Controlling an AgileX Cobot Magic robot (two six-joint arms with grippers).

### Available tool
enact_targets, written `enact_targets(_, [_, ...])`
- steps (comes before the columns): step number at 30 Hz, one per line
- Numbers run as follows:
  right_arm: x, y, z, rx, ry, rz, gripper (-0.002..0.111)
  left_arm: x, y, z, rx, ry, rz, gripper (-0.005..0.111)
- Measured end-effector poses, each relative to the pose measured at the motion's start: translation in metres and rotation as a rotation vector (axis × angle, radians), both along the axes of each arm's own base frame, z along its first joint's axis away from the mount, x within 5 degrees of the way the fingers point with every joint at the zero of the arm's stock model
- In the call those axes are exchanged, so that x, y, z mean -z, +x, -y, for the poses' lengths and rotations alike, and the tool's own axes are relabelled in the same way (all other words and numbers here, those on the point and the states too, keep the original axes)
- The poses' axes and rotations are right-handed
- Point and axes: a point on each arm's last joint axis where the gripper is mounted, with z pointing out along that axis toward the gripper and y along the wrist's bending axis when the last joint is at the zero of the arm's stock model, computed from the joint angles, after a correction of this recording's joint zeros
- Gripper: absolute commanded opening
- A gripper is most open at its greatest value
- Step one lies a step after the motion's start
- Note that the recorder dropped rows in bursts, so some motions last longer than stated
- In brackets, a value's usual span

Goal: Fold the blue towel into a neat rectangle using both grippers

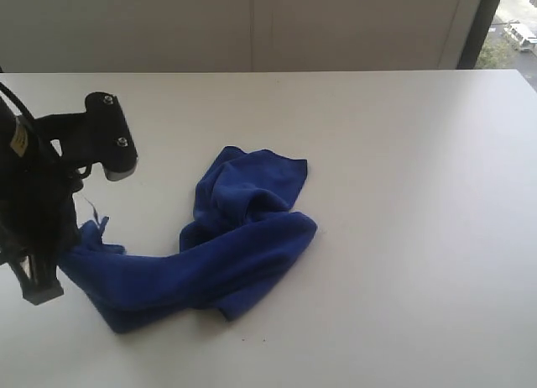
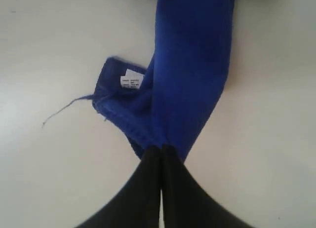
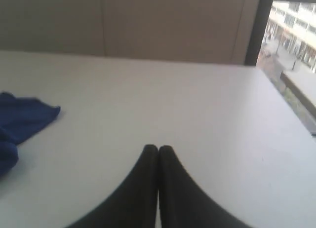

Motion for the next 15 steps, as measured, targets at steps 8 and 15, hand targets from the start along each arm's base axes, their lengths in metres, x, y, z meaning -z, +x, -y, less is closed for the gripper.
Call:
enact_targets(8, [-0.041, -0.005, -0.001, -0.008, -0.029, 0.467, 0.000, 0.013, -0.002, -0.001, -0.054, -0.021, -0.005, 0.000])
enact_targets(15, [-0.064, -0.017, -0.002, -0.047, 0.081, 0.750, 0.000, 0.013, -0.005, -0.003, -0.078, -0.031, -0.003, 0.000])
